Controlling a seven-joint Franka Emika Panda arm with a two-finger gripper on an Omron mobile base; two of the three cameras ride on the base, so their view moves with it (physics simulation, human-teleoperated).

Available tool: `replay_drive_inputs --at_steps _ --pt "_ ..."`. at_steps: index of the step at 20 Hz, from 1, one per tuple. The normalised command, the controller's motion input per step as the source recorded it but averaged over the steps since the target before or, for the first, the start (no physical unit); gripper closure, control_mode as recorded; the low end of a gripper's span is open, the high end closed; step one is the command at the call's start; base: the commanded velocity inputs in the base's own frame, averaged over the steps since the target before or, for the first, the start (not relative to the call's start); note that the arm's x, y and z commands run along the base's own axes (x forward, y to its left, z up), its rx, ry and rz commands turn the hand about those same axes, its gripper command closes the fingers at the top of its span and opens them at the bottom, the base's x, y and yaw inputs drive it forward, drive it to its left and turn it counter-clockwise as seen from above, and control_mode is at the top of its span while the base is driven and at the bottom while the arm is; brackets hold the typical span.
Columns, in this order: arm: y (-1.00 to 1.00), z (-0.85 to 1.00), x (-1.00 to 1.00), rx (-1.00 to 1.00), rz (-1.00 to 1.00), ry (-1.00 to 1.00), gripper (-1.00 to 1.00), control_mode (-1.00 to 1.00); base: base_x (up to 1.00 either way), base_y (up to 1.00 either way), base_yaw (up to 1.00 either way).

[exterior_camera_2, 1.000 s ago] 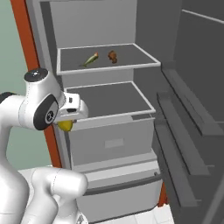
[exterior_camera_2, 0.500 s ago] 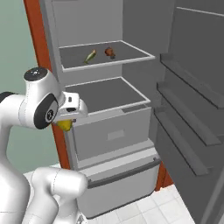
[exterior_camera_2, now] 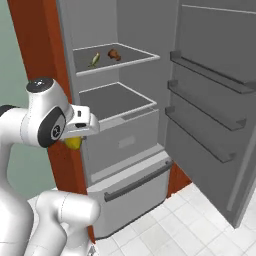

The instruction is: Gather the lemon and corn from the fridge and place them on a tray on the dining counter. Then gather the chicken drumstick and fish from the fridge and place them on the other tray.

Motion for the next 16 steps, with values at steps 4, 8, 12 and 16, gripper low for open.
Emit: replay_drive_inputs --at_steps 4,8,12,16 --pt "0.00 0.00 0.00 0.00 0.00 0.00 1.00 1.00 -0.57 0.19 -0.40" --pt "0.00 0.00 0.00 0.00 0.00 0.00 1.00 1.00 -0.66 0.05 -0.39" --pt "0.00 0.00 0.00 0.00 0.00 0.00 1.00 1.00 -0.68 0.00 -0.38" --pt "0.00 0.00 0.00 0.00 0.00 0.00 1.00 1.00 -0.69 0.00 -0.33"
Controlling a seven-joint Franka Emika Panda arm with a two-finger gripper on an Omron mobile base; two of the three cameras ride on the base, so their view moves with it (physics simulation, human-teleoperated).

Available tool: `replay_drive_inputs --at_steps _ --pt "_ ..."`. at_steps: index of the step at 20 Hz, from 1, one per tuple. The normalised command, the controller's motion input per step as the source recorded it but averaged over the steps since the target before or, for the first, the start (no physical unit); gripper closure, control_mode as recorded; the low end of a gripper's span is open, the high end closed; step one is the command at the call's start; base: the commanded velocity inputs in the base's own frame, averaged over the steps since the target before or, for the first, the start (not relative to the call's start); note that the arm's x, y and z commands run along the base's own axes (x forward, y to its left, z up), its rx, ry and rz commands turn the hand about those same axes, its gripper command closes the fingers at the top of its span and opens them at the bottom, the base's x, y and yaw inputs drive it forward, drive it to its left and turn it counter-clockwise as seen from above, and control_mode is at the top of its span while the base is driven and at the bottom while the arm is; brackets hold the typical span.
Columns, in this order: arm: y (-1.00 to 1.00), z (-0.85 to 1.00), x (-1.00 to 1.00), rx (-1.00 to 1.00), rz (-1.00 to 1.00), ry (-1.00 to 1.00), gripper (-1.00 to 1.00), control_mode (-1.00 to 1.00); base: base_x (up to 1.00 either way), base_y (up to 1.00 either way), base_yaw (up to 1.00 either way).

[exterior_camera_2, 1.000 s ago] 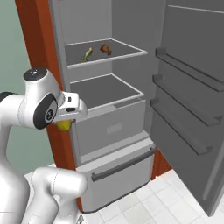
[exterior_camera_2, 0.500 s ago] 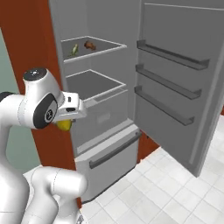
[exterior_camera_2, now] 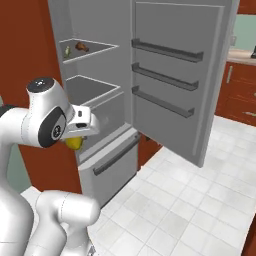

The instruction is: Gather the lemon and corn from the fridge and place them on a tray on the dining counter. Then gather the chicken drumstick and fish from the fridge and place them on the other tray.

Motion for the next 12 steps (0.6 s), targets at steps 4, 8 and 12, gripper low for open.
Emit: replay_drive_inputs --at_steps 4,8,12 --pt "0.00 0.00 0.00 0.00 0.00 0.00 1.00 1.00 -0.69 -0.05 -0.31" --pt "0.00 0.00 0.00 0.00 0.00 0.00 1.00 1.00 -0.53 -0.22 -0.22" --pt "0.00 0.00 0.00 0.00 0.00 0.00 1.00 1.00 -0.49 -0.41 -0.14"
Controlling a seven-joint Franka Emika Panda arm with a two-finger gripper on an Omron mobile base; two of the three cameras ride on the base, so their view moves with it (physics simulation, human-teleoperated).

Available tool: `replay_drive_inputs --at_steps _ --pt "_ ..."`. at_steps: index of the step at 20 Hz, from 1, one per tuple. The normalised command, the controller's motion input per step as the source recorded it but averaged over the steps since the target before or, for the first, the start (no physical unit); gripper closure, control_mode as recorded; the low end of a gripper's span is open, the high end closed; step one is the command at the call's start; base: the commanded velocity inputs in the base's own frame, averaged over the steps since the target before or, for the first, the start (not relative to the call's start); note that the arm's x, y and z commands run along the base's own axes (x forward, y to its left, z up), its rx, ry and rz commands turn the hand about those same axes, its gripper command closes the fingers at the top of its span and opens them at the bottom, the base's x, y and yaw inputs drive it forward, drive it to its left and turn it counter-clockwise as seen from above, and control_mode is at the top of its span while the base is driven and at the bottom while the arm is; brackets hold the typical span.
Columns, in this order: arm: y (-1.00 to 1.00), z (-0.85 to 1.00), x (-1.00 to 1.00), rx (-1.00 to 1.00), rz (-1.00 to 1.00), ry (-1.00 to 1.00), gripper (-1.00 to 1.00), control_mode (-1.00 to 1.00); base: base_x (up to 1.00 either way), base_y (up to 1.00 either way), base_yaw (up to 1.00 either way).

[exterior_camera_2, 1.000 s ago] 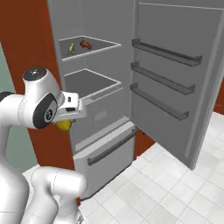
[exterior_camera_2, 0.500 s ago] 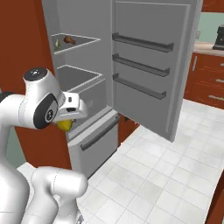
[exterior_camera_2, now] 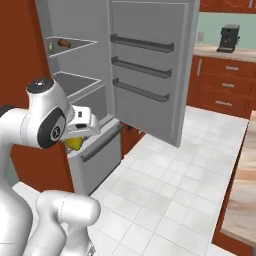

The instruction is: Gather the lemon and corn from the fridge and place them on a tray on the dining counter. Then gather the chicken drumstick and fish from the fridge and place them on the other tray.

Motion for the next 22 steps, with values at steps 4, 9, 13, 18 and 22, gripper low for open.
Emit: replay_drive_inputs --at_steps 4,9,13,18,22 --pt "0.00 0.00 0.00 0.00 0.00 0.00 1.00 1.00 -0.59 -0.42 -0.14" --pt "0.00 0.00 0.00 0.00 0.00 0.00 1.00 1.00 -0.51 -0.44 -0.13" --pt "0.00 0.00 0.00 0.00 0.00 0.00 1.00 1.00 -0.25 -0.57 -0.09" --pt "0.00 0.00 0.00 0.00 0.00 0.00 1.00 1.00 -0.18 -0.78 -0.05" --pt "0.00 0.00 0.00 0.00 0.00 0.00 1.00 1.00 -0.15 -0.82 -0.05"
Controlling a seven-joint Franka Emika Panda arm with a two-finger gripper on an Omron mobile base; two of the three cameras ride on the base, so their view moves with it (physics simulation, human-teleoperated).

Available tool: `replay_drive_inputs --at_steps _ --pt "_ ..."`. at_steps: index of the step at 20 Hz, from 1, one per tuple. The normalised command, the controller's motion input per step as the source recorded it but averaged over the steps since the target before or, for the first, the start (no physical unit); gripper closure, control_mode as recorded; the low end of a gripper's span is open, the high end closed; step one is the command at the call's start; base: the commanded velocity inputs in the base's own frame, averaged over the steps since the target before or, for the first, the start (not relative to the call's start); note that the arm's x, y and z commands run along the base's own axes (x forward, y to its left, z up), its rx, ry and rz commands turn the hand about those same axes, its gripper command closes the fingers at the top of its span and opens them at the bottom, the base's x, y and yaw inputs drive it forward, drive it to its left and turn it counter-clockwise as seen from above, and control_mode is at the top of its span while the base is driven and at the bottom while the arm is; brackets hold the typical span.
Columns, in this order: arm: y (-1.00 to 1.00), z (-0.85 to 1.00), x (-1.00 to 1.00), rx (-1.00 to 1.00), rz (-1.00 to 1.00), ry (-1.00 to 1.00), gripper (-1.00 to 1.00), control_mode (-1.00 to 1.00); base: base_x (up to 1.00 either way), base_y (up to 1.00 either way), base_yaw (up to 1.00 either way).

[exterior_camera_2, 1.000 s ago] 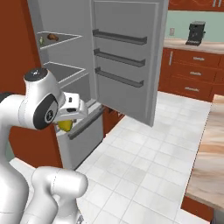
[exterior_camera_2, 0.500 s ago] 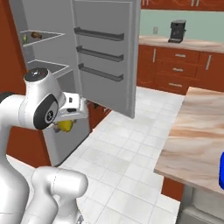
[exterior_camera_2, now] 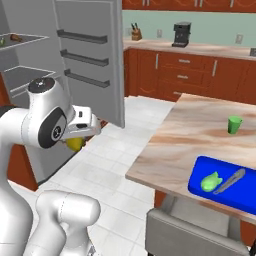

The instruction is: Gather the lemon and corn from the fridge and place them on a tray on the dining counter. Then gather the chicken drumstick and fish from the fridge and place them on the other tray.

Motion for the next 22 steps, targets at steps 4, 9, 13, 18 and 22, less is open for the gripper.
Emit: replay_drive_inputs --at_steps 4,9,13,18,22 --pt "0.00 0.00 0.00 0.00 0.00 0.00 1.00 1.00 -0.05 -0.77 -0.05" --pt "0.00 0.00 0.00 0.00 0.00 0.00 1.00 1.00 0.00 -0.74 -0.07" --pt "0.00 0.00 0.00 0.00 0.00 0.00 1.00 1.00 -0.41 -0.75 -0.07" --pt "0.00 0.00 0.00 0.00 0.00 0.00 1.00 1.00 -0.49 -0.04 -0.02" --pt "0.00 0.00 0.00 0.00 0.00 0.00 1.00 1.00 -0.60 -0.38 -0.02"
